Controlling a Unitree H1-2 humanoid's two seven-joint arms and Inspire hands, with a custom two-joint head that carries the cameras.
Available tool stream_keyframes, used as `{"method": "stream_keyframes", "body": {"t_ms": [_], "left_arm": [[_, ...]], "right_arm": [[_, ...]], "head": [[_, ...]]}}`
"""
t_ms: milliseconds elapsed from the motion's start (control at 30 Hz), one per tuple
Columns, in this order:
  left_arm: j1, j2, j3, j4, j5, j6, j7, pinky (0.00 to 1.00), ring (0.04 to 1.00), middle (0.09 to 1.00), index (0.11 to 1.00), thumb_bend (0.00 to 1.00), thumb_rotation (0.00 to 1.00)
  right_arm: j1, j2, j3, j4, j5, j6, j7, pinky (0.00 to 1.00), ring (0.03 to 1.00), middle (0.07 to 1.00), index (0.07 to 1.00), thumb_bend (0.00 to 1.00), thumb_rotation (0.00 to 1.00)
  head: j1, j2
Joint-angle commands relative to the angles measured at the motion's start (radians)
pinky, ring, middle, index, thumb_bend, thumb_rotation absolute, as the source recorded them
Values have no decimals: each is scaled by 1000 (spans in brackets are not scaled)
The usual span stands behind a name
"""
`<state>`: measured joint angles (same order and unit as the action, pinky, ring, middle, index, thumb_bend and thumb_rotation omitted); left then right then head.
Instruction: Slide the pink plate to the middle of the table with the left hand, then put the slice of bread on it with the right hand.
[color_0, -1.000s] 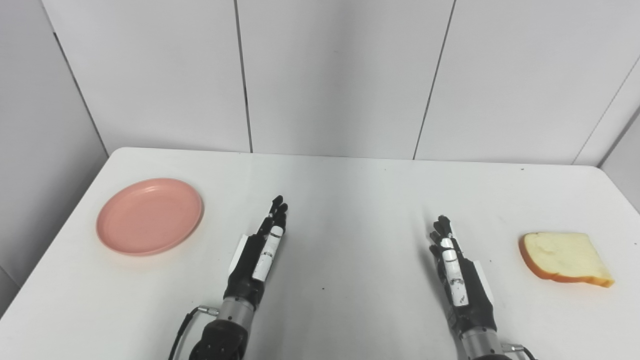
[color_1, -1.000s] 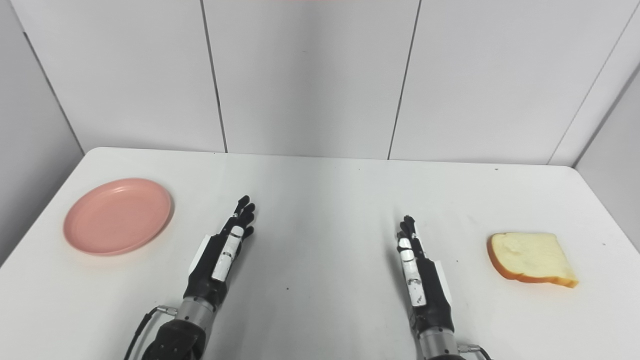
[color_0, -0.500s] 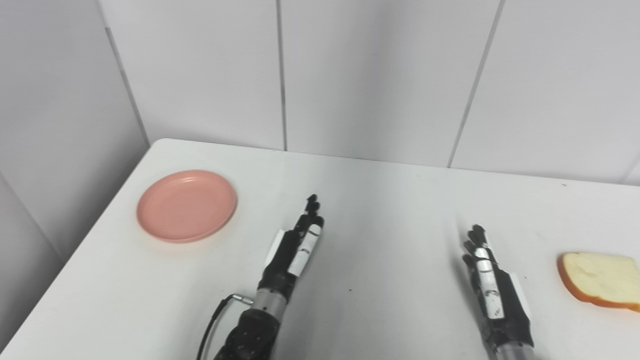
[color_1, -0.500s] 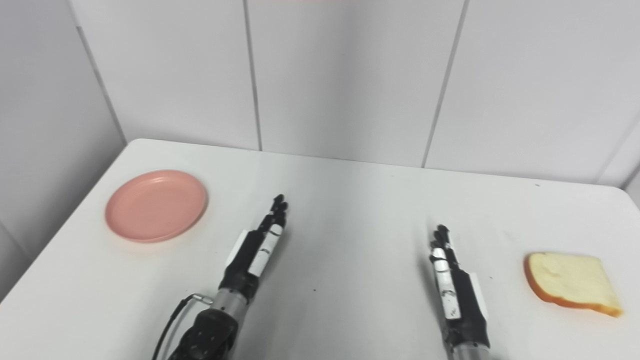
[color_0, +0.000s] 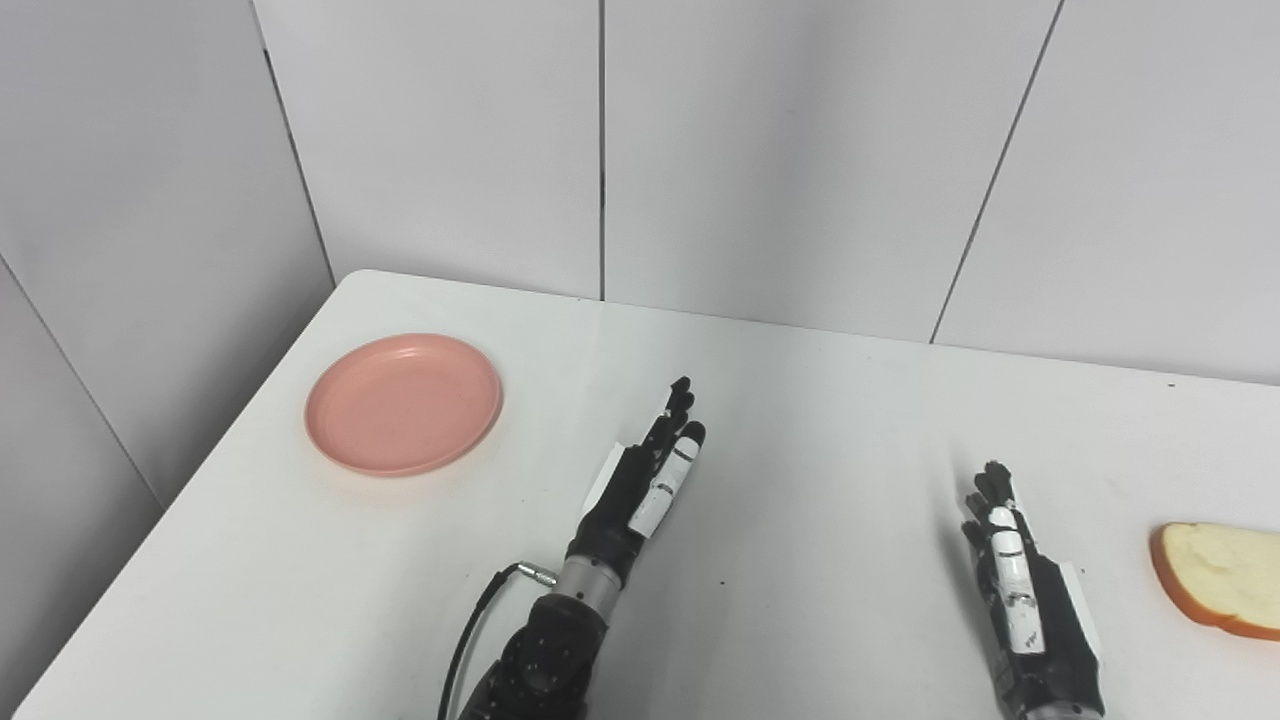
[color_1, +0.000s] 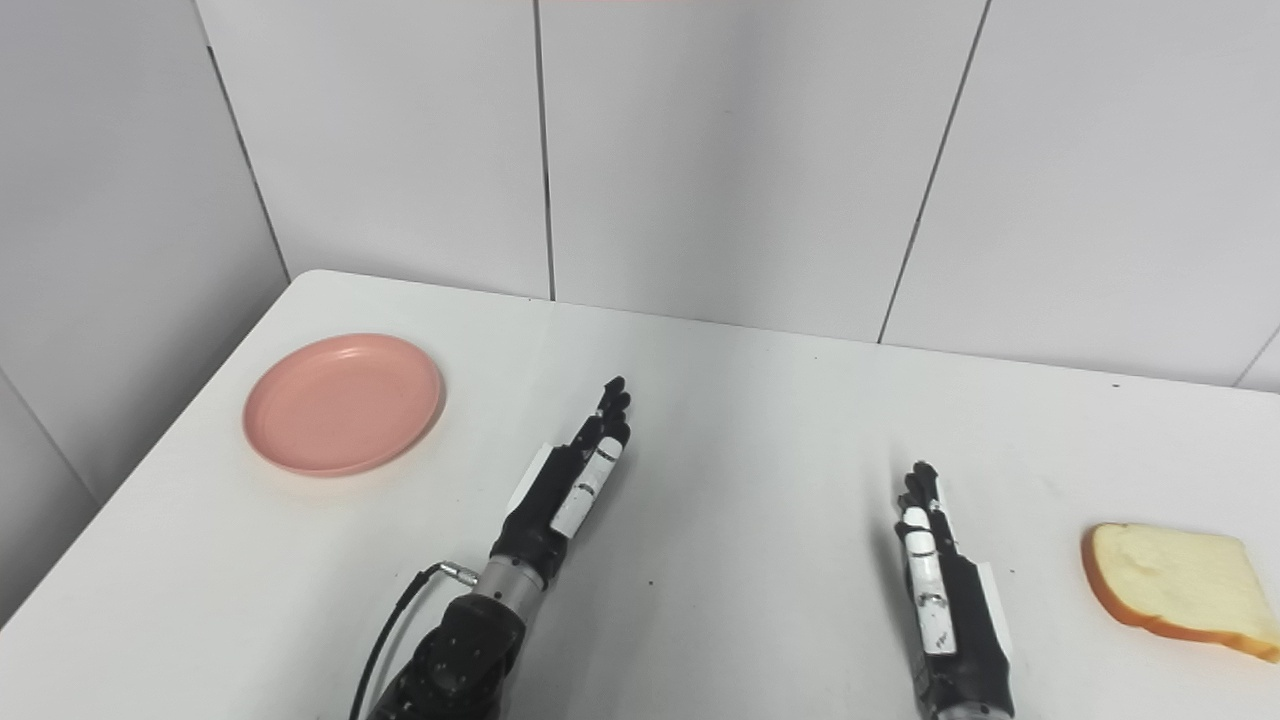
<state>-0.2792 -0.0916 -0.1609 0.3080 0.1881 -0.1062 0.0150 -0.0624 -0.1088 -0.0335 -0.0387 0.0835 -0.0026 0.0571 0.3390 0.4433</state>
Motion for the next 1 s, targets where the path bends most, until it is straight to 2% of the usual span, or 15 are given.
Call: {"method": "stream_keyframes", "body": {"t_ms": [0, 233, 367, 433, 600, 667, 733, 800, 867, 967], "left_arm": [[58, -4, -4, 56, -10, 0, 0, 1000, 1000, 1000, 1000, 553, 1000], [58, -9, 1, 34, -32, 23, -15, 1000, 1000, 1000, 1000, 566, 1000], [58, -19, 26, -16, -106, 72, -56, 1000, 1000, 1000, 1000, 619, 1000], [56, -17, 30, -36, -145, 68, -82, 1000, 1000, 1000, 1000, 614, 1000], [49, -18, 42, -87, -204, 52, -97, 1000, 1000, 1000, 1000, 557, 1000], [50, -11, 35, -114, -186, 35, -90, 1000, 1000, 1000, 1000, 543, 1000], [53, -8, 37, -140, -184, 23, -86, 1000, 1000, 1000, 1000, 580, 1000], [53, -7, 42, -154, -192, 18, -87, 1000, 1000, 1000, 1000, 573, 1000], [52, -10, 49, -188, -201, 33, -84, 1000, 1000, 998, 998, 576, 1000], [54, -1, 52, -290, -181, 101, -78, 1000, 994, 992, 991, 593, 1000]], "right_arm": [[-3, 3, -9, -25, 16, 10, 4, 1000, 1000, 1000, 1000, 90, 1000], [-5, 13, -3, -39, 10, 18, -2, 1000, 1000, 1000, 1000, 49, 1000], [-8, 10, -4, -43, 15, 35, 5, 1000, 1000, 1000, 1000, 48, 1000], [-8, 11, -2, -41, 8, 28, 3, 1000, 1000, 1000, 1000, 47, 1000], [-7, 12, 2, -43, -10, 17, -2, 1000, 1000, 1000, 1000, 37, 1000], [-6, 17, 0, -57, -3, 45, -4, 1000, 1000, 1000, 1000, 47, 1000], [-10, 19, -1, -47, 16, 35, 9, 1000, 1000, 1000, 1000, 35, 1000], [-13, 17, 1, -39, 18, 23, 14, 1000, 1000, 1000, 1000, 27, 1000], [-11, 13, 4, -40, 7, 18, 12, 1000, 1000, 1000, 1000, 26, 1000], [-8, 20, 2, -46, 2, 25, -1, 1000, 1000, 1000, 1000, 34, 1000]], "head": [[0, 1], [3, 0], [2, -1], [2, -1], [1, 0], [1, 0], [1, 0], [2, -1], [3, -2], [4, -3]]}}
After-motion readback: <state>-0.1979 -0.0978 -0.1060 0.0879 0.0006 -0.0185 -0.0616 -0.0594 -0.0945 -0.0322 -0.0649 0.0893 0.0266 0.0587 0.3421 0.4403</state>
